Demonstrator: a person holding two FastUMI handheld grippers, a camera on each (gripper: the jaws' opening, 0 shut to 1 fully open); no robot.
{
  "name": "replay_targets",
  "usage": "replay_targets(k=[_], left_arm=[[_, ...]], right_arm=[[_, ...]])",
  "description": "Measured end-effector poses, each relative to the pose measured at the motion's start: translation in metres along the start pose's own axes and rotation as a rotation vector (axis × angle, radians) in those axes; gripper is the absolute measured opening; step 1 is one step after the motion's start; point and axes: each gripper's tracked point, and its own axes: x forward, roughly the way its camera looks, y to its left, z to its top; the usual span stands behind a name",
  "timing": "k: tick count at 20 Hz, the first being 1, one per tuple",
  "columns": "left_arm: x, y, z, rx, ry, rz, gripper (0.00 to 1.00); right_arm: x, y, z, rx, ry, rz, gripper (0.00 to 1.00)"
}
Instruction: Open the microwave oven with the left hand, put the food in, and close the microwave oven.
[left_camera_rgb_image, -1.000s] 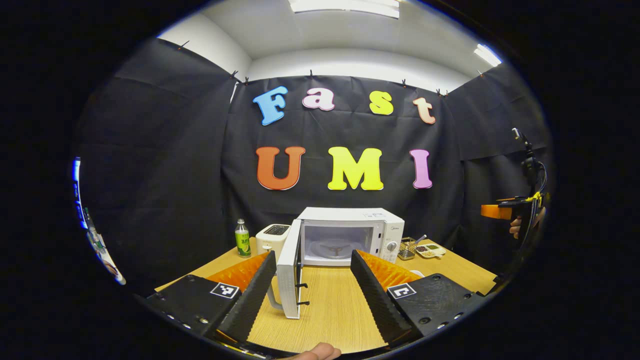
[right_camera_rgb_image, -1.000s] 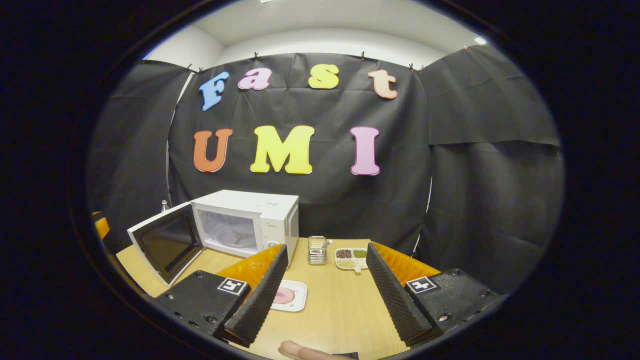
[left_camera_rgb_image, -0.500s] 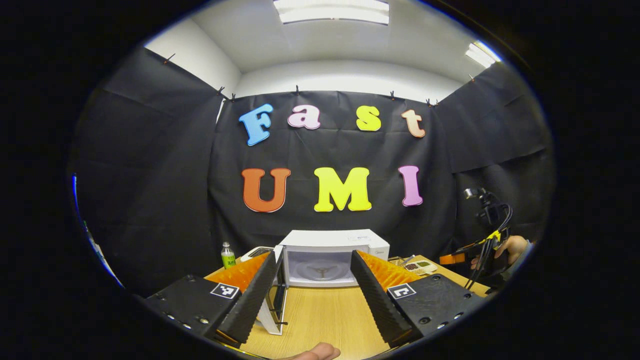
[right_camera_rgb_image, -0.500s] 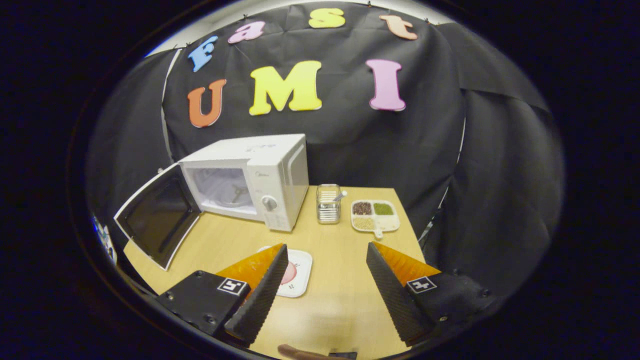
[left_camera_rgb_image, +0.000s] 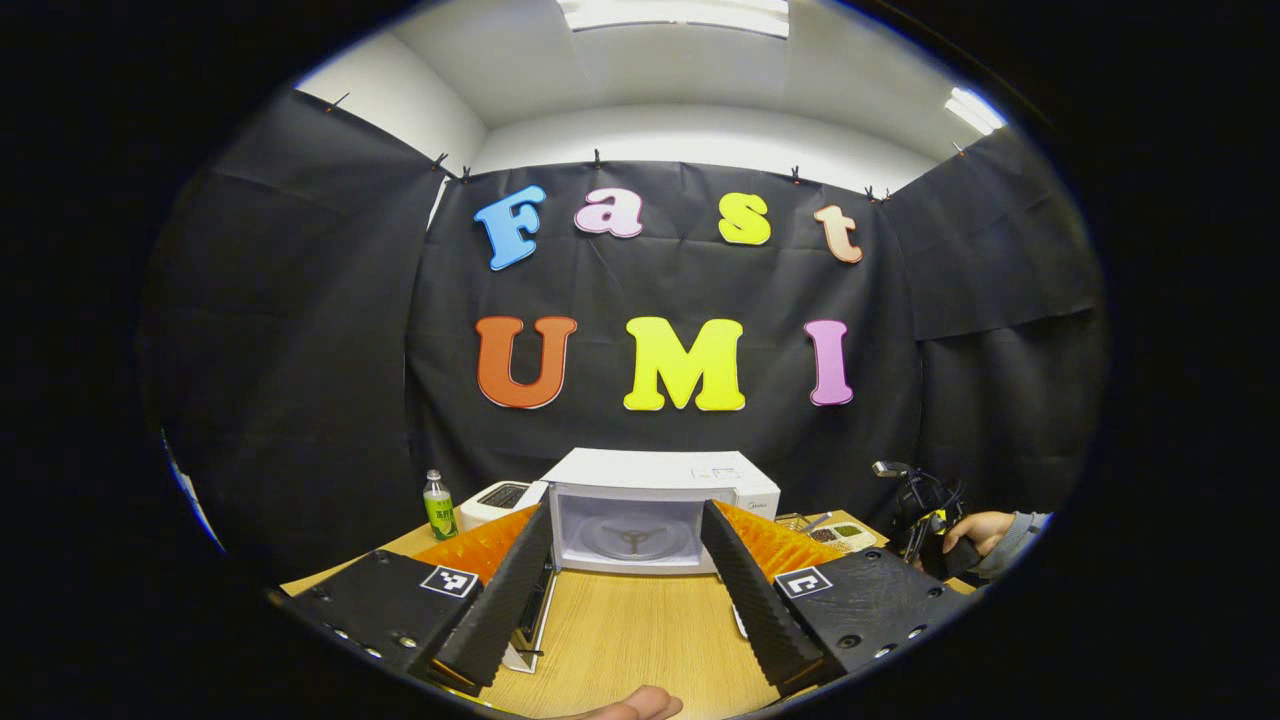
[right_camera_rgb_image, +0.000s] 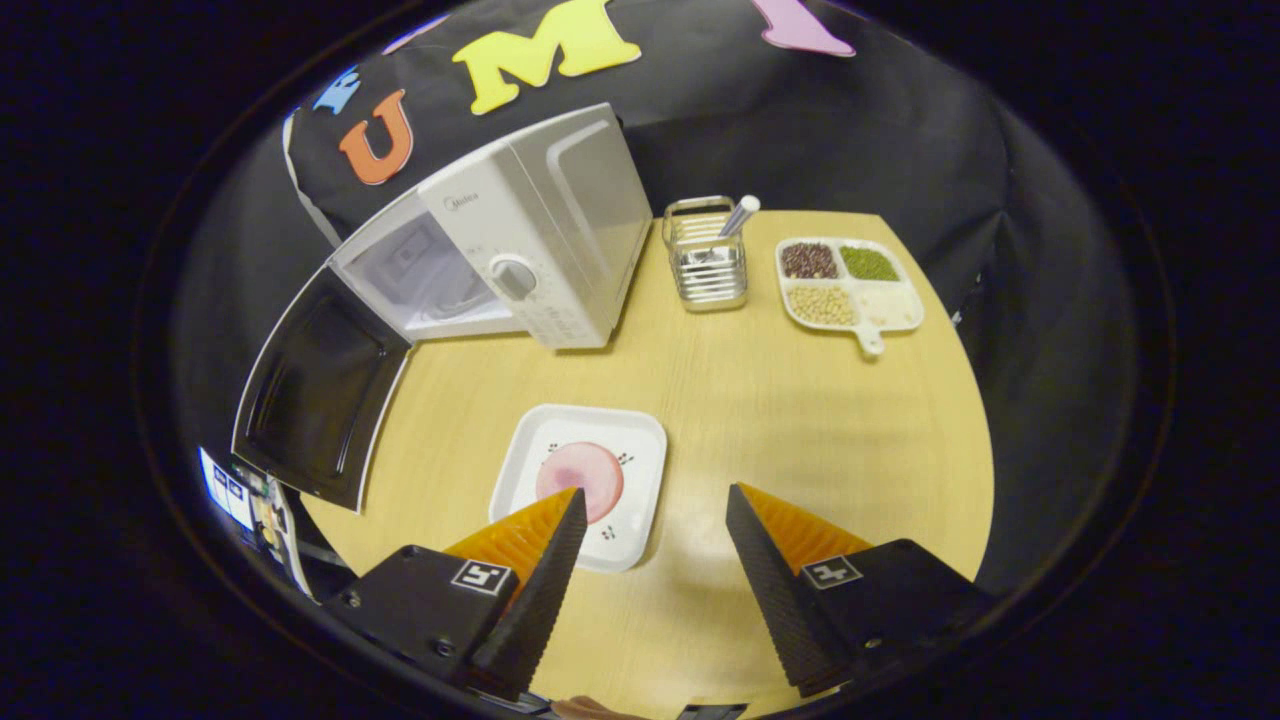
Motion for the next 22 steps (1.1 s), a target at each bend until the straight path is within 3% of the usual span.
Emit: replay_targets(k=[1, 2, 7, 8, 9, 10, 11, 12, 15, 17, 18, 19, 22], left_arm=[[0.002, 0.001, -0.002, 0.003, 0.006, 0.007, 0.92], [0.004, 0.002, -0.003, 0.005, 0.013, 0.014, 0.82], [0.006, 0.006, -0.014, 0.009, 0.046, 0.031, 0.82], [0.005, 0.006, -0.015, 0.01, 0.051, 0.031, 0.82], [0.006, 0.007, -0.016, 0.011, 0.054, 0.033, 0.82], [0.006, 0.008, -0.017, 0.013, 0.057, 0.034, 0.82], [0.005, 0.009, -0.018, 0.016, 0.06, 0.034, 0.82], [0.006, 0.009, -0.019, 0.019, 0.062, 0.036, 0.92], [0.005, 0.012, -0.023, 0.028, 0.072, 0.04, 0.92], [0.002, 0.014, -0.023, 0.027, 0.073, 0.046, 0.92], [0.002, 0.016, -0.022, 0.023, 0.071, 0.049, 0.92], [0.001, 0.017, -0.022, 0.018, 0.07, 0.052, 0.92], [-0.001, 0.016, -0.024, 0.005, 0.072, 0.054, 0.92]], right_arm=[[0.008, 0.001, -0.004, 0.009, 0.034, 0.017, 0.77], [0.016, 0.002, -0.008, 0.017, 0.063, 0.035, 0.74], [0.047, -0.001, -0.025, 0.078, 0.188, 0.08, 0.6], [0.05, -0.002, -0.028, 0.092, 0.207, 0.081, 0.69], [0.053, -0.001, -0.029, 0.1, 0.226, 0.085, 0.54], [0.056, 0.001, -0.029, 0.096, 0.237, 0.098, 0.64], [0.059, 0.002, -0.027, 0.092, 0.238, 0.104, 0.49], [0.062, 0.003, -0.023, 0.086, 0.24, 0.102, 0.46], [0.069, 0.006, -0.03, 0.08, 0.309, 0.113, 0.23], [0.072, -0.001, -0.03, 0.077, 0.347, 0.128, 0.12], [0.074, -0.003, -0.029, 0.098, 0.353, 0.126, 0.19], [0.075, -0.002, -0.027, 0.12, 0.361, 0.136, 0.0], [0.079, -0.004, -0.028, 0.14, 0.365, 0.143, 0.0]])
